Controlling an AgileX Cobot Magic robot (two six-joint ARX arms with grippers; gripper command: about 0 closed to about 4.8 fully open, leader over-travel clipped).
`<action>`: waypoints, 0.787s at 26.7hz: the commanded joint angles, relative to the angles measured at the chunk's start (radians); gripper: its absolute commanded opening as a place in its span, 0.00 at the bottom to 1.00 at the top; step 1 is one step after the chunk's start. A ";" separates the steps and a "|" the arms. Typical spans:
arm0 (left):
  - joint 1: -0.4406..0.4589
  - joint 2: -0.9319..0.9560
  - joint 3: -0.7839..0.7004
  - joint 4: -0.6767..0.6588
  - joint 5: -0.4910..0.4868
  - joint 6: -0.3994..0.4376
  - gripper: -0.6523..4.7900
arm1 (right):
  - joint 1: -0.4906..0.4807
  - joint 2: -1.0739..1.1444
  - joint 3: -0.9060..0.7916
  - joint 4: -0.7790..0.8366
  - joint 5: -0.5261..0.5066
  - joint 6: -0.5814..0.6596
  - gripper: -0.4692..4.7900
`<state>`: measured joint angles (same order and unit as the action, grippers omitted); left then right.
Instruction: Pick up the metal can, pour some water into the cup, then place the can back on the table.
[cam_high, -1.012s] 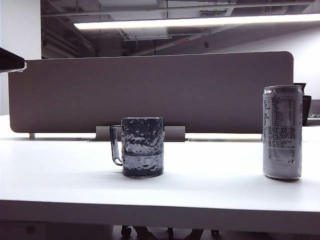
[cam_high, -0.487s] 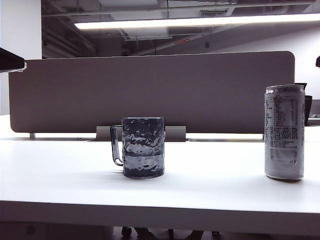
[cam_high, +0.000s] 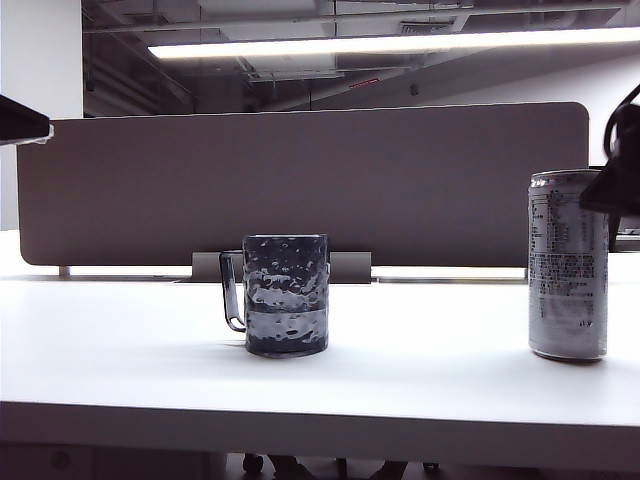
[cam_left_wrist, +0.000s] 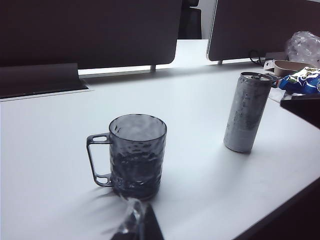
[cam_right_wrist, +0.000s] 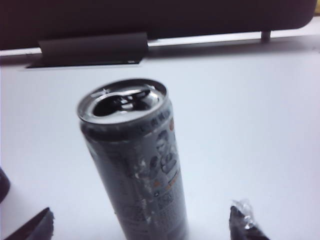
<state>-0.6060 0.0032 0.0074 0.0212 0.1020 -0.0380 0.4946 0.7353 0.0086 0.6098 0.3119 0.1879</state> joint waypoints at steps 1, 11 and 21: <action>0.001 0.001 0.001 0.010 0.004 0.001 0.11 | 0.002 0.161 0.011 0.204 -0.021 -0.003 1.00; 0.001 0.001 0.001 0.010 0.004 0.001 0.11 | 0.002 0.778 0.127 0.746 0.029 0.003 1.00; 0.001 0.001 0.001 0.010 0.004 0.001 0.11 | -0.001 0.876 0.165 0.790 0.101 0.002 1.00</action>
<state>-0.6064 0.0029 0.0074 0.0212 0.1020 -0.0380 0.4927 1.6138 0.1699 1.3800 0.4015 0.1894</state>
